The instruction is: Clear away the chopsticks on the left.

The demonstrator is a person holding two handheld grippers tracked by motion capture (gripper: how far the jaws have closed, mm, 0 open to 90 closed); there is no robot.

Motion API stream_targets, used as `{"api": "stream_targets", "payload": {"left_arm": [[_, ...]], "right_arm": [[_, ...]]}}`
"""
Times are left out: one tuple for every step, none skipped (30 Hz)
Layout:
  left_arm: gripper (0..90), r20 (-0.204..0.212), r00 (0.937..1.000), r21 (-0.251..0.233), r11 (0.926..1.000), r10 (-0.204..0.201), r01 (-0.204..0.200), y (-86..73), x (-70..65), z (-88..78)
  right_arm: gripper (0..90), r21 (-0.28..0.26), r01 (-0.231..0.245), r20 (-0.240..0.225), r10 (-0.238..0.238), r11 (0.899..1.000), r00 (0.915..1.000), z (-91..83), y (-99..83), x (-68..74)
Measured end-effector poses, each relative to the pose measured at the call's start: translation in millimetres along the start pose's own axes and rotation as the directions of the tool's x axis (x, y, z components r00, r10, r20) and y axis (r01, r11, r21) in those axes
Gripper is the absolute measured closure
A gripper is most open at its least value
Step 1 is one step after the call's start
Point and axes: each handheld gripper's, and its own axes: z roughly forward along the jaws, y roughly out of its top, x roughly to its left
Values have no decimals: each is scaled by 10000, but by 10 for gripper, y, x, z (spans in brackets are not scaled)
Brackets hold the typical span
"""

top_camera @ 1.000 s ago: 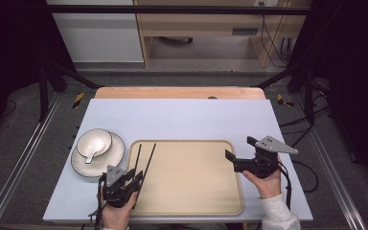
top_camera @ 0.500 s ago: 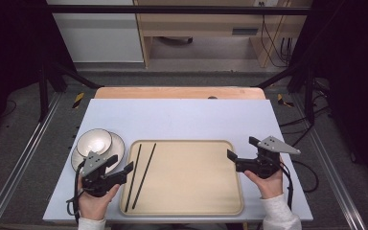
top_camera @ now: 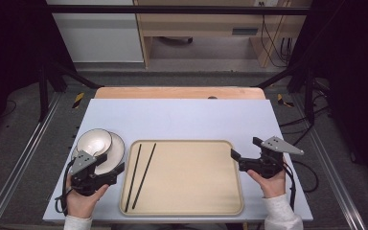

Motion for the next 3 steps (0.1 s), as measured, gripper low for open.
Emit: {"api": "stream_targets", "payload": {"left_arm": [[228, -13, 10000, -34, 10000, 28, -29, -7, 7, -9], [222, -23, 10000, -67, 9999, 91, -91, -20, 20, -33], [218, -23, 10000, -67, 9999, 91, -91, -20, 20, -33]], "right_arm": [[38, 26, -4, 11, 4, 10000, 10000, -4, -2, -9], [38, 46, -52, 32, 52, 10000, 10000, -3, -11, -21], [38, 46, -52, 32, 52, 10000, 10000, -3, -11, -21]]}}
